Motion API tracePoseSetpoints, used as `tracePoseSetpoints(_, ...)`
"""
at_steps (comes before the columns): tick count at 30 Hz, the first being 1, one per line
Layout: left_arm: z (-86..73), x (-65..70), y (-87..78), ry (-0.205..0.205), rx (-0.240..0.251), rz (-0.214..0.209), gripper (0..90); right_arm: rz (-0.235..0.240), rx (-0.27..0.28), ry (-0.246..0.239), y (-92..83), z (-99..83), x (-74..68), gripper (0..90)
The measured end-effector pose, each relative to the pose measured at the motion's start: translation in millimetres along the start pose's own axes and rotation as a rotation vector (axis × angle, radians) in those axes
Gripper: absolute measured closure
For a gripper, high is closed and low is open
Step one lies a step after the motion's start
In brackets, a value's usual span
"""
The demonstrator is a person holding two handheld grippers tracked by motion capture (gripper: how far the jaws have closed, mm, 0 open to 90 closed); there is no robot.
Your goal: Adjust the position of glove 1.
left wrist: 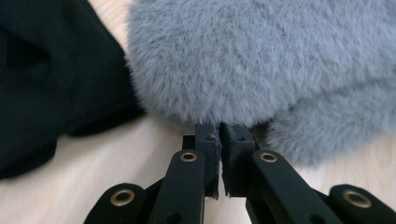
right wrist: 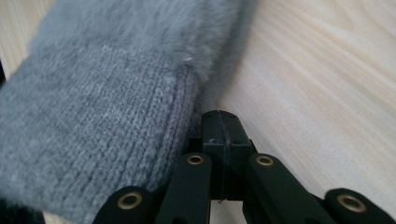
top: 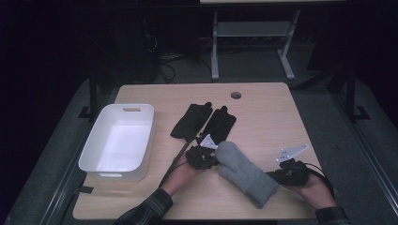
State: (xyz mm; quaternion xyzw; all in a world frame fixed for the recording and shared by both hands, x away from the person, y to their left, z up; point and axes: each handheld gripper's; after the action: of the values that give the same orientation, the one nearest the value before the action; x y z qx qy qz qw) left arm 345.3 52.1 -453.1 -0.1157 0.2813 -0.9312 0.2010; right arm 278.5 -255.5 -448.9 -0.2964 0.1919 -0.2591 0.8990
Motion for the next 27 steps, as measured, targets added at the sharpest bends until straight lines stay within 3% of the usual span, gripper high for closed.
tracePoseSetpoints(10, 17.4, -15.2, 20.5, -0.027, 0.036, -0.017, 87.9, 0.047, 0.002, -0.027, 3.6, -0.2, -8.1, 90.0)
tracePoseSetpoints(16, 16.9, -15.6, 3.2, -0.004, 0.017, 0.005, 87.8, 0.050, -0.005, -0.030, 4.2, -0.9, -9.7, 90.0)
tracePoseSetpoints(19, 9.5, -8.3, -12.1, -0.011, 0.019, 0.001, 88.3, 0.052, -0.006, -0.032, 4.7, -1.1, -10.3, 90.0)
tracePoseSetpoints(22, -0.6, 5.5, -22.3, -0.010, 0.015, -0.042, 88.9, 0.055, -0.008, -0.034, 4.8, -0.9, -11.3, 90.0)
tracePoseSetpoints(25, -9.2, 22.1, -23.3, -0.030, 0.023, -0.096, 89.1, 0.059, -0.009, -0.037, 5.1, -0.4, -13.2, 90.0)
tracePoseSetpoints(27, -12.4, 32.5, -18.7, -0.002, -0.002, -0.124, 89.1, 0.063, -0.012, -0.043, 5.8, 0.1, -14.5, 90.0)
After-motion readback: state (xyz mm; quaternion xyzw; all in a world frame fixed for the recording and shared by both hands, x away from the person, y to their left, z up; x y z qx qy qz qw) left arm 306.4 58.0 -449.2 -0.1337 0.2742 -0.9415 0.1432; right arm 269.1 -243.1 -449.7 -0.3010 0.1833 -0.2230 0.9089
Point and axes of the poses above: each handheld gripper's, and its own axes: y roughly forward along the jaws, z roughly out of its top, x roughly to its right, and after that the axes turned 13 degrees about x, right-handed
